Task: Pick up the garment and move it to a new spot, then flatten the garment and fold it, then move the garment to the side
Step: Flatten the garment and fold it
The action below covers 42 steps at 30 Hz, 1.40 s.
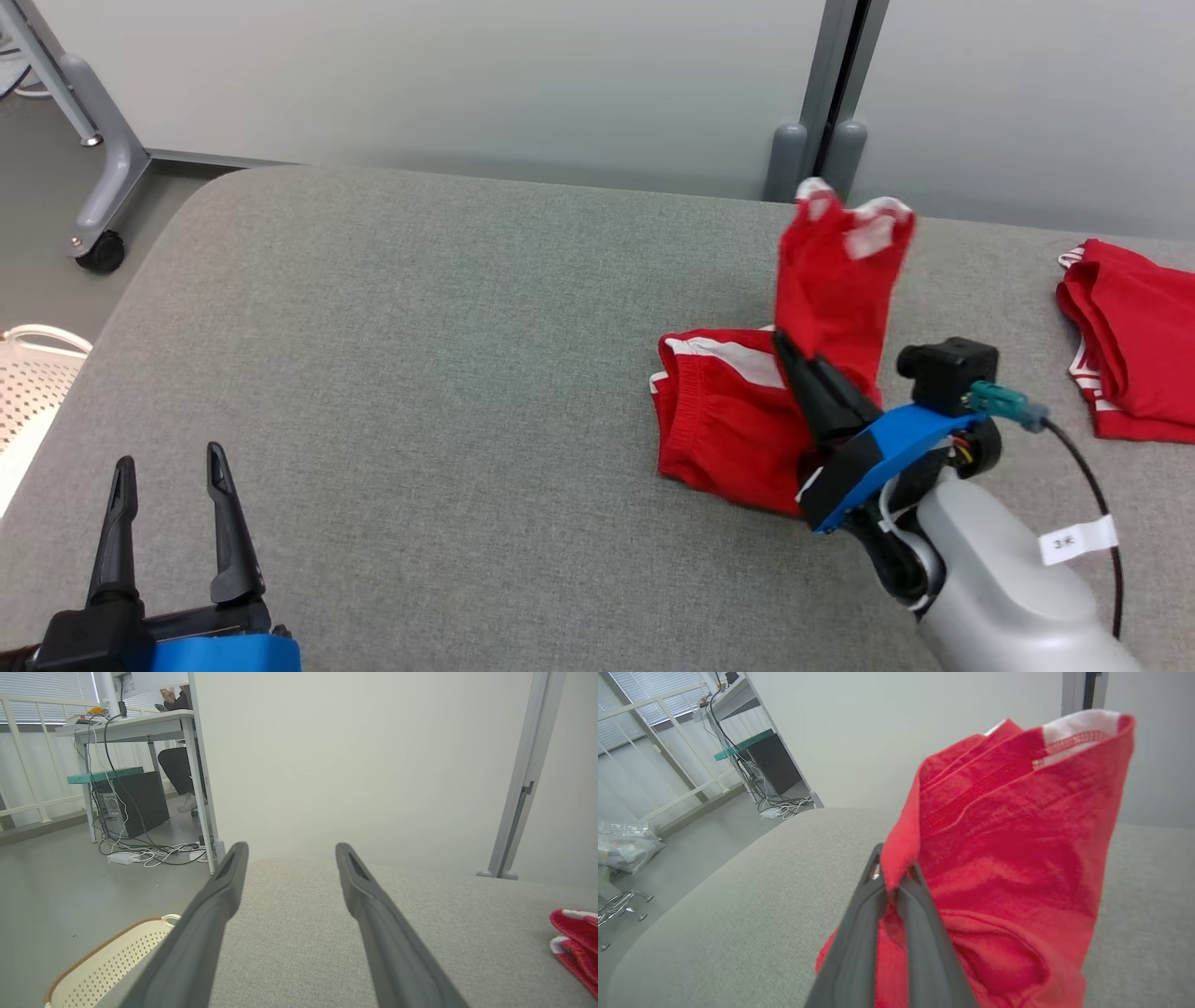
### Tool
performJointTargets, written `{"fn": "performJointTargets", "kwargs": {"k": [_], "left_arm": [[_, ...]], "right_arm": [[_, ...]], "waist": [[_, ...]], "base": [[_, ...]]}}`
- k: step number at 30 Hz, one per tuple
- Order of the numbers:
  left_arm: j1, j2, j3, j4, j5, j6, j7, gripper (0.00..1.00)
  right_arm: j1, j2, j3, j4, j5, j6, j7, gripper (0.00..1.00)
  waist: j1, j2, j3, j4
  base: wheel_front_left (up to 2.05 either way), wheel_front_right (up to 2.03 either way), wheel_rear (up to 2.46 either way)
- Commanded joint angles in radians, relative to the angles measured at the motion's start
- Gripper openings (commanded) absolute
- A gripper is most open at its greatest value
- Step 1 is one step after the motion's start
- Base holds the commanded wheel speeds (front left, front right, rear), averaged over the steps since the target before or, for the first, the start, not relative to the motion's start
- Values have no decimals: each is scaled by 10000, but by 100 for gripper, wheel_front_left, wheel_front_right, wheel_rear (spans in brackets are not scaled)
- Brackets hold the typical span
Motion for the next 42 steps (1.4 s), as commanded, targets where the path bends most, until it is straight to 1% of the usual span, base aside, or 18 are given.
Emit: {"fn": "performJointTargets", "kwargs": {"k": [1, 6, 13, 14, 15, 17, 19, 23, 26, 30, 33, 36, 42], "left_arm": [[-91, -5, 2, 3, -18, 24, -20, 100], [-191, -12, -126, 51, -78, 45, -20, 100], [-358, -18, -245, 157, -140, 77, -20, 100], [-392, -18, -255, 172, -145, 78, -20, 100], [-407, -14, -256, 183, -148, 86, -21, 100], [-396, -17, -249, 211, -136, 92, -20, 100], [-334, -17, -221, 219, -102, 108, -20, 100], [-157, -17, -173, 235, -35, 116, -20, 100], [-39, -21, -194, 213, -10, 105, -21, 100], [-41, -18, -194, 180, 37, 73, -20, 100], [-4, -18, -201, 204, 58, 45, -20, 100], [62, -19, -220, 239, 108, 19, -20, 100], [262, 1, -162, 312, 175, -4, -21, 100]], "right_arm": [[57, 111, 109, -137, -191, 1, 74, 0], [392, 709, 659, -282, -622, 3, 369, 0], [603, 1272, 1129, 599, -922, 1, 180, 1], [588, 1337, 1254, 690, -975, 3, 120, 44], [601, 1400, 1357, 738, -974, 3, 45, 100], [603, 1400, 1426, 717, -894, 1, -121, 100], [543, 1253, 1350, 643, -994, 1, -277, 100], [755, 890, 798, 227, -1085, 1, -437, 100], [1012, 481, -88, -399, -1456, 1, -459, 100], [1766, 203, -1502, -1406, -2323, 3, -450, 100], [2270, 214, -2441, -1890, -2790, 1, -450, 100], [2699, 358, -3245, -2469, -3259, 3, -451, 100], [3918, 769, -4543, -3848, -4181, 3, -451, 100]], "waist": [[0, 0, 39, 56], [0, 0, 184, 208], [0, 0, 387, 323], [0, 0, 390, 338], [0, 0, 384, 341], [0, 0, 350, 315], [0, 0, 291, 266], [0, 0, 93, 109], [0, 0, -40, -37], [0, 0, -152, -225], [0, 0, -236, -325], [0, 0, -354, -428], [0, 0, -680, -649]], "base": [[0, 0, 0], [0, 0, 0], [0, 0, 0], [0, 0, 0], [0, 0, 0], [0, 0, 0], [0, 0, 0], [0, 0, 0], [0, 0, 0], [0, 0, 0], [0, 0, 0], [0, 0, 0], [0, 0, 0]]}}
